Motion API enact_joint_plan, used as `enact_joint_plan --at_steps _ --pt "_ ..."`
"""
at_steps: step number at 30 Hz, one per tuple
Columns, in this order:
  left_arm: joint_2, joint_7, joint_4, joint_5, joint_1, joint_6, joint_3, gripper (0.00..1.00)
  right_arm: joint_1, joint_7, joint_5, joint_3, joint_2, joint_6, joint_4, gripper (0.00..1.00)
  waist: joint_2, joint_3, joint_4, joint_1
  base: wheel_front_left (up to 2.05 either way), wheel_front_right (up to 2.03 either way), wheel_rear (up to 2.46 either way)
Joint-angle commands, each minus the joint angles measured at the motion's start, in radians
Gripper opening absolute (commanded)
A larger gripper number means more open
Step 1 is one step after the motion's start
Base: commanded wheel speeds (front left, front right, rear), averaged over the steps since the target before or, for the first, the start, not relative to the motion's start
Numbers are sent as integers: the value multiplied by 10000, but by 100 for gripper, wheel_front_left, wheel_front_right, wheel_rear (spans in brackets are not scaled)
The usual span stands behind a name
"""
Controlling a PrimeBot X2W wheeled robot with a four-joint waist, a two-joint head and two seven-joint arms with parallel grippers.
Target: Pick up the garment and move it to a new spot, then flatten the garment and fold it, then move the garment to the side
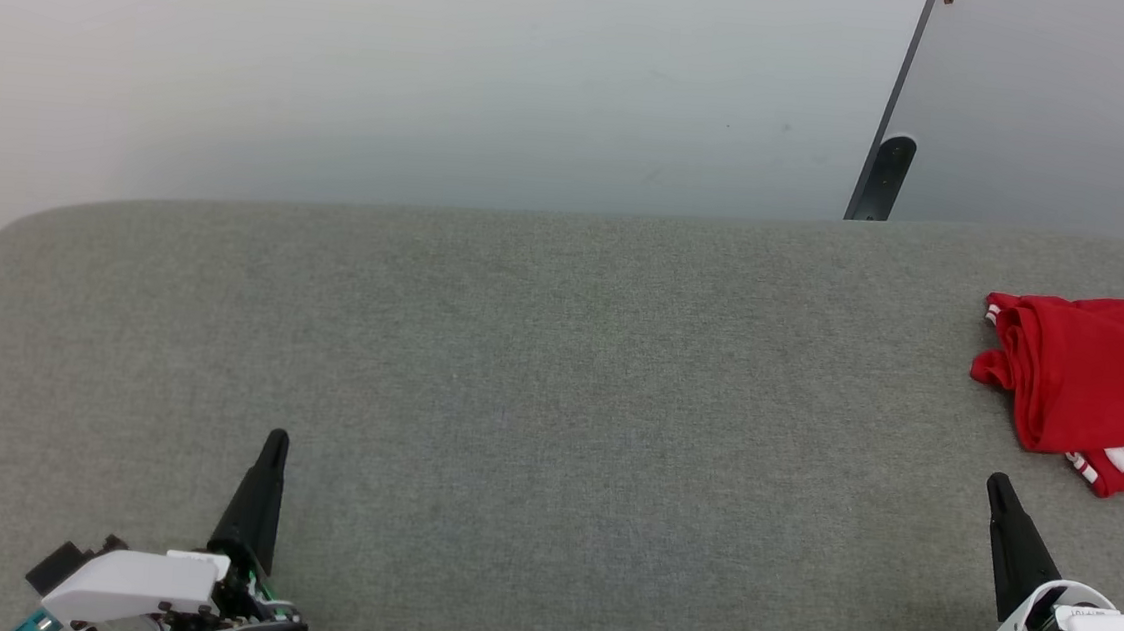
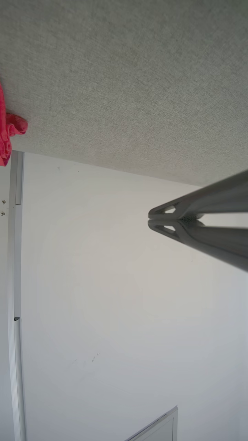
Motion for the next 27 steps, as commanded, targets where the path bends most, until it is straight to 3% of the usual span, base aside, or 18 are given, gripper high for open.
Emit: enact_joint_plan --at_steps 1,27 --pt "5 27 15 -35 -99 0 26 0 0 20 45 11 35 -3 -31 0 0 0 0 0 0 0 0" --pt "6 26 15 -35 -98 0 25 0 0 19 46 12 35 -3 -31 0 0 0 0 0 0 0 0"
